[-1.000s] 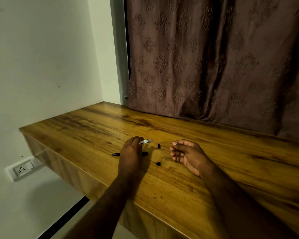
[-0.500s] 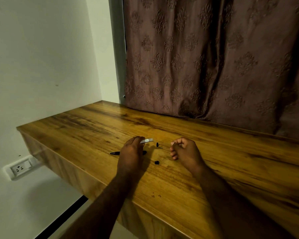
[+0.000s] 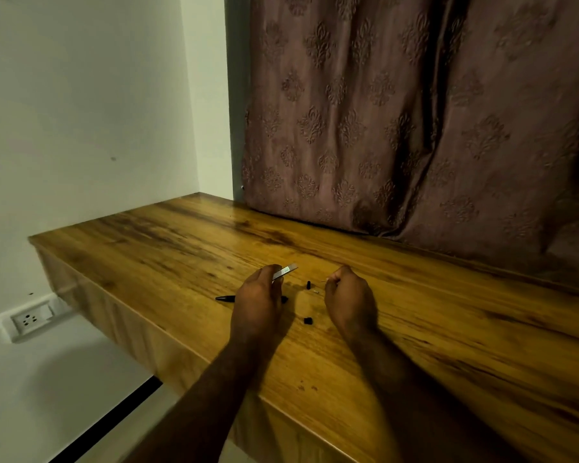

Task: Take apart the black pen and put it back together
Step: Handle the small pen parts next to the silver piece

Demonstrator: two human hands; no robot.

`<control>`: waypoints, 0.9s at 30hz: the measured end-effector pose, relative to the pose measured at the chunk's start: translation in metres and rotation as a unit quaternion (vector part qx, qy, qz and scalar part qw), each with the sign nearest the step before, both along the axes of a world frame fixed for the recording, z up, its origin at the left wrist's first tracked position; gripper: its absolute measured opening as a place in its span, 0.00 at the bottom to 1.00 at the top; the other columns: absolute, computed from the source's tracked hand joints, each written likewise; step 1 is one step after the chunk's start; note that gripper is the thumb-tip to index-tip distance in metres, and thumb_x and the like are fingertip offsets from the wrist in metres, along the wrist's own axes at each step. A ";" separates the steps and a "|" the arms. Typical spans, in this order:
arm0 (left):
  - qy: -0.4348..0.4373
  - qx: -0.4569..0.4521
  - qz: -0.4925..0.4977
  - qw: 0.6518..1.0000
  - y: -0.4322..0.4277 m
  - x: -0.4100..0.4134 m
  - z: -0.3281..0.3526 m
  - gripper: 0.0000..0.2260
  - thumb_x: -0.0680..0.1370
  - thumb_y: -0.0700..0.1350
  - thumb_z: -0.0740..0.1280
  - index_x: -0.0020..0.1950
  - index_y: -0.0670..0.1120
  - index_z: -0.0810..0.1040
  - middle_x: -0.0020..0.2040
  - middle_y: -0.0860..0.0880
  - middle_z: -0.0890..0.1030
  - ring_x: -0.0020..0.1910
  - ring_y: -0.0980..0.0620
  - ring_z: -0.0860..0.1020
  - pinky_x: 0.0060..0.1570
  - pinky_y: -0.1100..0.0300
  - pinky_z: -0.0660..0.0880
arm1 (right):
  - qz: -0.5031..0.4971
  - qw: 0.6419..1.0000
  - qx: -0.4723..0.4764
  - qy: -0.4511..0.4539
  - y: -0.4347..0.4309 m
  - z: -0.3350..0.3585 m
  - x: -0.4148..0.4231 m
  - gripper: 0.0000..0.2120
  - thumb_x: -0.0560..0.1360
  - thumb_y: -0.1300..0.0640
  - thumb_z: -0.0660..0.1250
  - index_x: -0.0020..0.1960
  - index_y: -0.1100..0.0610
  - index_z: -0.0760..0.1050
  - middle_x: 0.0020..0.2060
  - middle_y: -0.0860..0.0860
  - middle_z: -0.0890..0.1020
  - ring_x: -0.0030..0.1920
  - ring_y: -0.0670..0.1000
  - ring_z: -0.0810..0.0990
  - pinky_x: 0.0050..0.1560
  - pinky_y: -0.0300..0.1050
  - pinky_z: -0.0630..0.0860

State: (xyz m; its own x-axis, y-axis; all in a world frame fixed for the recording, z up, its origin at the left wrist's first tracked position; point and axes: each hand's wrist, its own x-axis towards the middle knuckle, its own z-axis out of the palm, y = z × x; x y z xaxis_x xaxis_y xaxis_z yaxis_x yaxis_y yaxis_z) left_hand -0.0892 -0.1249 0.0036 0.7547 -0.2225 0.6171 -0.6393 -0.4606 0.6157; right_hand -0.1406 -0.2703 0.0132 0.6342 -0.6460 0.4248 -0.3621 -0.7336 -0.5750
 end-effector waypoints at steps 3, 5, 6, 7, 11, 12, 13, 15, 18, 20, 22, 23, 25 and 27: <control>-0.005 -0.007 -0.006 1.000 0.001 0.001 -0.001 0.10 0.80 0.41 0.63 0.60 0.46 0.77 0.51 0.48 0.82 0.45 0.56 0.75 0.41 0.63 0.69 | 0.001 0.996 -0.067 0.056 0.008 0.001 0.003 0.09 0.78 0.50 0.60 0.51 0.54 0.75 0.45 0.52 0.83 0.45 0.56 0.81 0.39 0.46 0.75; -0.003 -0.012 -0.006 1.000 0.001 0.001 0.000 0.10 0.79 0.41 0.63 0.60 0.46 0.77 0.51 0.48 0.82 0.44 0.57 0.74 0.41 0.63 0.68 | 0.011 0.992 -0.094 0.087 0.010 0.000 0.002 0.09 0.78 0.50 0.60 0.50 0.54 0.75 0.44 0.53 0.82 0.44 0.57 0.81 0.39 0.46 0.75; -0.002 -0.013 -0.004 1.000 0.001 0.001 0.000 0.10 0.79 0.41 0.63 0.60 0.45 0.77 0.51 0.48 0.82 0.44 0.57 0.74 0.41 0.64 0.68 | 0.018 0.990 -0.097 0.097 0.010 -0.002 0.001 0.09 0.78 0.50 0.60 0.49 0.54 0.76 0.43 0.52 0.83 0.43 0.57 0.81 0.40 0.47 0.76; -0.001 -0.013 -0.003 1.000 0.001 0.000 0.000 0.10 0.79 0.41 0.63 0.60 0.45 0.77 0.51 0.48 0.82 0.45 0.57 0.74 0.41 0.64 0.68 | 0.022 0.990 -0.097 0.103 0.010 -0.002 0.000 0.09 0.77 0.51 0.61 0.48 0.54 0.76 0.42 0.52 0.83 0.43 0.56 0.80 0.40 0.47 0.77; 0.002 -0.016 -0.001 1.000 0.001 0.000 0.000 0.10 0.79 0.41 0.63 0.60 0.46 0.77 0.52 0.47 0.82 0.47 0.54 0.77 0.42 0.64 0.69 | 0.021 0.986 -0.107 0.128 0.011 -0.001 0.001 0.08 0.77 0.51 0.62 0.47 0.54 0.77 0.42 0.52 0.82 0.42 0.55 0.80 0.38 0.45 0.74; 0.003 -0.016 -0.002 1.000 0.001 0.001 0.000 0.11 0.79 0.41 0.63 0.60 0.46 0.77 0.52 0.47 0.82 0.47 0.53 0.77 0.43 0.63 0.69 | 0.022 0.985 -0.111 0.132 0.011 0.000 0.000 0.08 0.76 0.51 0.62 0.47 0.54 0.77 0.42 0.52 0.82 0.42 0.55 0.80 0.38 0.45 0.72; 0.004 -0.017 -0.003 1.000 0.001 0.001 0.000 0.11 0.79 0.41 0.63 0.61 0.46 0.77 0.52 0.47 0.82 0.48 0.52 0.78 0.43 0.63 0.70 | 0.022 0.984 -0.115 0.135 0.012 0.000 0.000 0.08 0.76 0.51 0.62 0.46 0.54 0.77 0.42 0.52 0.82 0.42 0.55 0.80 0.38 0.44 0.71; 0.003 -0.019 -0.004 1.000 0.001 0.001 0.000 0.11 0.79 0.41 0.63 0.60 0.45 0.77 0.52 0.47 0.82 0.48 0.51 0.79 0.44 0.62 0.72 | 0.022 0.983 -0.118 0.136 0.012 -0.001 0.000 0.08 0.76 0.51 0.63 0.45 0.54 0.77 0.41 0.52 0.82 0.41 0.54 0.79 0.37 0.44 0.71; 0.004 -0.018 -0.004 1.000 0.001 0.001 0.000 0.11 0.79 0.41 0.63 0.61 0.45 0.77 0.53 0.47 0.82 0.49 0.51 0.79 0.45 0.61 0.73 | 0.022 0.984 -0.117 0.137 0.012 -0.001 -0.001 0.09 0.77 0.50 0.63 0.44 0.53 0.77 0.40 0.52 0.82 0.40 0.54 0.79 0.37 0.44 0.73; 0.006 -0.016 -0.003 1.000 0.001 0.001 0.000 0.11 0.79 0.41 0.63 0.61 0.46 0.77 0.53 0.48 0.82 0.49 0.52 0.78 0.45 0.63 0.72 | 0.026 0.983 -0.115 0.138 0.012 0.000 -0.001 0.09 0.77 0.50 0.63 0.44 0.53 0.77 0.40 0.51 0.82 0.40 0.54 0.79 0.38 0.44 0.73; 0.005 -0.016 0.000 1.000 0.001 0.000 0.000 0.11 0.79 0.41 0.63 0.61 0.46 0.77 0.53 0.48 0.82 0.49 0.53 0.78 0.44 0.64 0.70 | 0.028 0.983 -0.113 0.141 0.012 0.001 -0.001 0.08 0.77 0.50 0.63 0.44 0.53 0.77 0.40 0.51 0.81 0.40 0.53 0.78 0.37 0.44 0.72; 0.003 -0.016 0.000 1.000 0.001 0.000 0.000 0.11 0.79 0.41 0.63 0.61 0.46 0.77 0.53 0.48 0.82 0.48 0.53 0.78 0.44 0.64 0.70 | 0.028 0.983 -0.112 0.141 0.011 0.001 -0.001 0.08 0.77 0.50 0.63 0.44 0.53 0.77 0.40 0.51 0.81 0.40 0.54 0.78 0.38 0.44 0.72; 0.002 -0.013 0.001 1.000 0.001 -0.001 0.001 0.11 0.79 0.40 0.64 0.61 0.46 0.77 0.52 0.48 0.82 0.48 0.52 0.78 0.44 0.63 0.71 | 0.030 0.983 -0.113 0.138 0.010 0.000 -0.002 0.09 0.77 0.50 0.62 0.44 0.53 0.76 0.40 0.51 0.81 0.41 0.54 0.79 0.38 0.45 0.72; 0.002 -0.010 0.002 1.000 0.002 -0.001 0.001 0.11 0.78 0.40 0.64 0.61 0.46 0.77 0.52 0.48 0.82 0.48 0.52 0.78 0.44 0.62 0.72 | 0.030 0.984 -0.111 0.136 0.010 -0.001 -0.002 0.09 0.77 0.50 0.62 0.44 0.53 0.77 0.41 0.51 0.81 0.42 0.54 0.79 0.40 0.45 0.74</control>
State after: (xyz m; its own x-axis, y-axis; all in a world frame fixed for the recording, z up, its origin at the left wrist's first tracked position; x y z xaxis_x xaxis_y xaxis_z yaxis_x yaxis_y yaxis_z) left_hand -0.0901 -0.1234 0.0046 0.7583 -0.2072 0.6181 -0.6347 -0.4511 0.6275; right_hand -0.1423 -0.2603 0.0122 0.7782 -0.5138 0.3612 -0.4323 -0.8554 -0.2855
